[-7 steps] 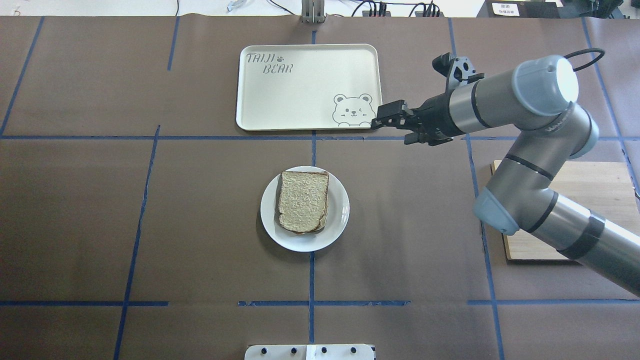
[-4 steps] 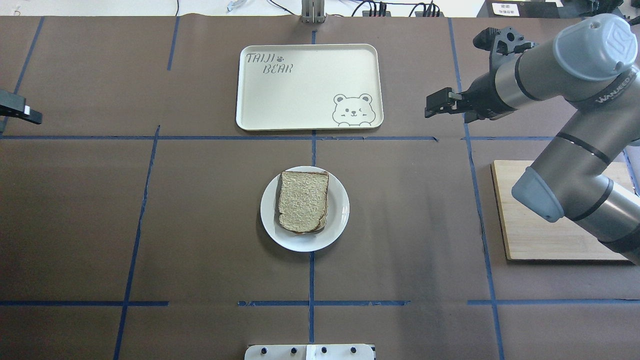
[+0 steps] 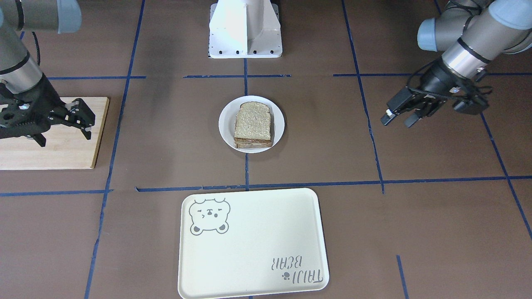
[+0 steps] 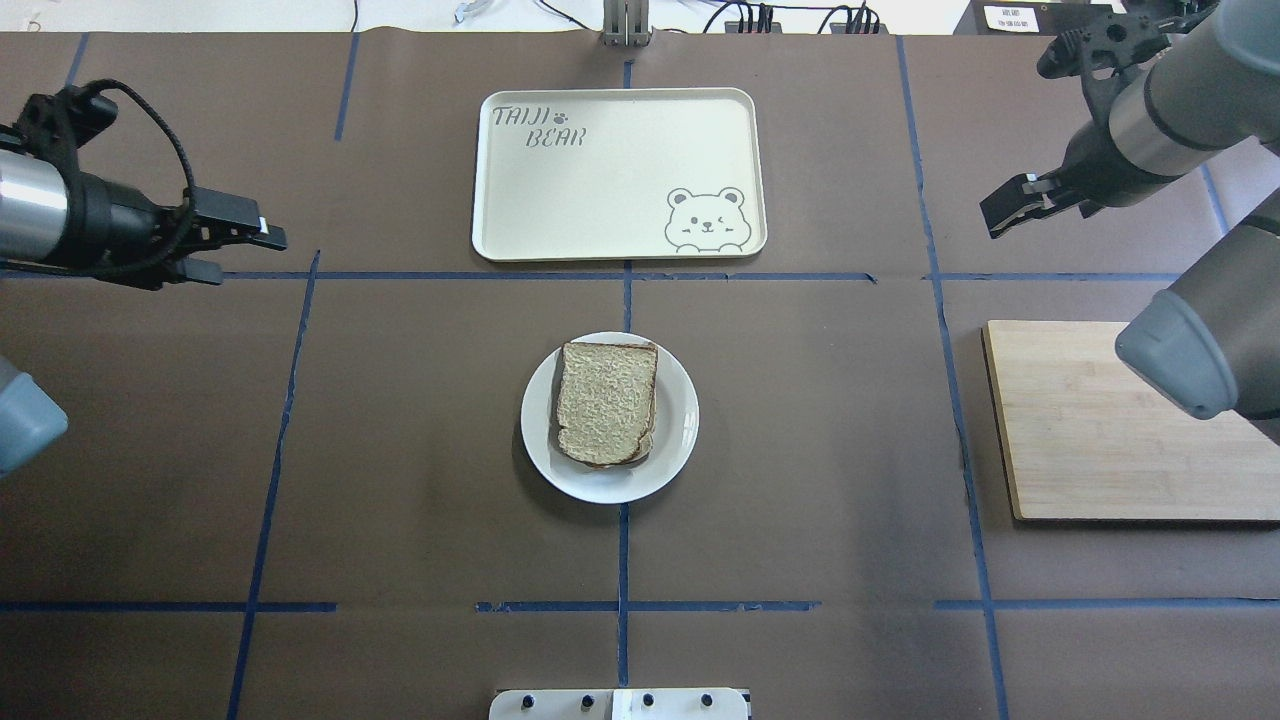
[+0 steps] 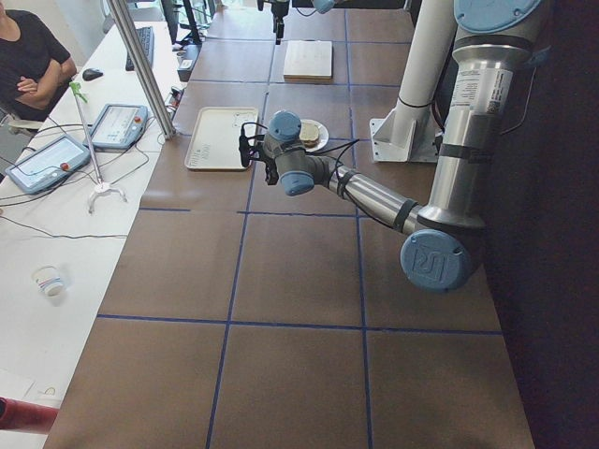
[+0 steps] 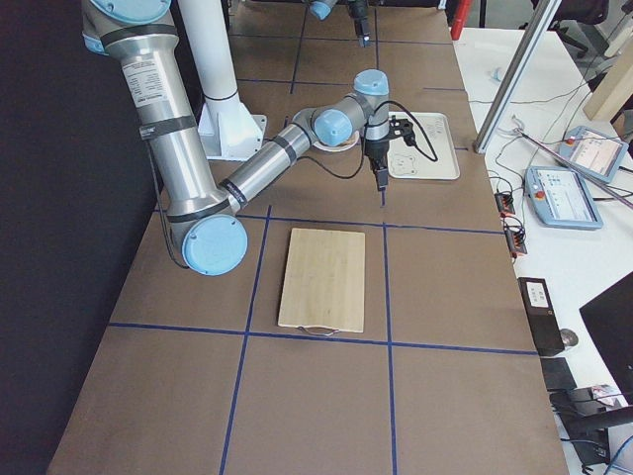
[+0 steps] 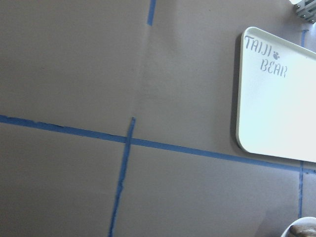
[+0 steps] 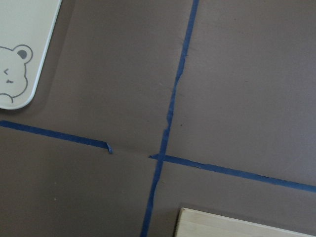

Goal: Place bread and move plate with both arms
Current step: 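Reach the left gripper to the plate rim nearest it and grip it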

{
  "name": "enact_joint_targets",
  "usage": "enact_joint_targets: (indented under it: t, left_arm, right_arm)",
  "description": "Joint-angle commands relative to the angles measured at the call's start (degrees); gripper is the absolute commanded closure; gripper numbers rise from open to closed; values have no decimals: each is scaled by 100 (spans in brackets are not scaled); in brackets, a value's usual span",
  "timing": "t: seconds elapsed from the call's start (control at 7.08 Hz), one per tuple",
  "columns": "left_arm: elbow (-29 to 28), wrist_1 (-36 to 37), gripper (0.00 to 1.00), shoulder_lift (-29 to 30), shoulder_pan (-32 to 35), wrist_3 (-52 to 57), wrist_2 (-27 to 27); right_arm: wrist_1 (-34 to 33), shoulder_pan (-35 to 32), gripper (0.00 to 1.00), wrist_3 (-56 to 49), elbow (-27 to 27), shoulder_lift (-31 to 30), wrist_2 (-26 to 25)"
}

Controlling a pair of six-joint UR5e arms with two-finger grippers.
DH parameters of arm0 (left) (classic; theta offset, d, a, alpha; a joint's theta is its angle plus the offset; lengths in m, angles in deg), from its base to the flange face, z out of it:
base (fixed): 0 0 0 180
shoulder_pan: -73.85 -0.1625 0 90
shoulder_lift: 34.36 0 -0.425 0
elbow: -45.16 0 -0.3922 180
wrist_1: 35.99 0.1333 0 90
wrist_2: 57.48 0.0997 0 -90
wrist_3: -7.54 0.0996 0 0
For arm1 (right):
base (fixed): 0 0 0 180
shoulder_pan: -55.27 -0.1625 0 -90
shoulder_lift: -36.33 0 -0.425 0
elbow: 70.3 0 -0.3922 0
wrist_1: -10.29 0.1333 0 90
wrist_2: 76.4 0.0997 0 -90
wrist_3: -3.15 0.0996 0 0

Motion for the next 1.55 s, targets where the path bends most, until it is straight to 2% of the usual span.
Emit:
enact_joint_targets:
  t: [0.0,0.14,0.28,0.42,0.56,0.71,0.99,1.13,1.41]
  left_arm:
    - [-451,-1627,0,61,-764,-1351,1093]
    - [-697,-2183,0,70,-1098,-1513,1612]
    - [-1039,-2659,0,209,-1362,-1540,1905]
    - [-1391,-3099,0,385,-1504,-1741,2073]
    - [-1499,-3086,1,665,-1775,-1908,2135]
    - [-1648,-3051,10,842,-2100,-1901,2145]
    - [-1876,-3050,29,931,-2330,-1857,2145]
    - [-2017,-3050,30,1079,-2514,-1857,2145]
    - [-2115,-2937,41,1326,-2551,-1901,2145]
  right_arm:
    - [-110,-492,0,-608,15,-243,665]
    - [-101,-607,0,-628,23,-322,852]
    - [-119,-704,0,-628,6,-323,1019]
    - [-128,-827,0,-628,-29,-332,1229]
    - [-110,-863,0,-628,-29,-393,1362]
    - [-101,-872,0,-628,-29,-393,1415]
    - [-119,-916,0,-628,-29,-402,1416]
    - [-119,-916,0,-628,-29,-420,1416]
    - [-93,-916,0,-636,-38,-498,1416]
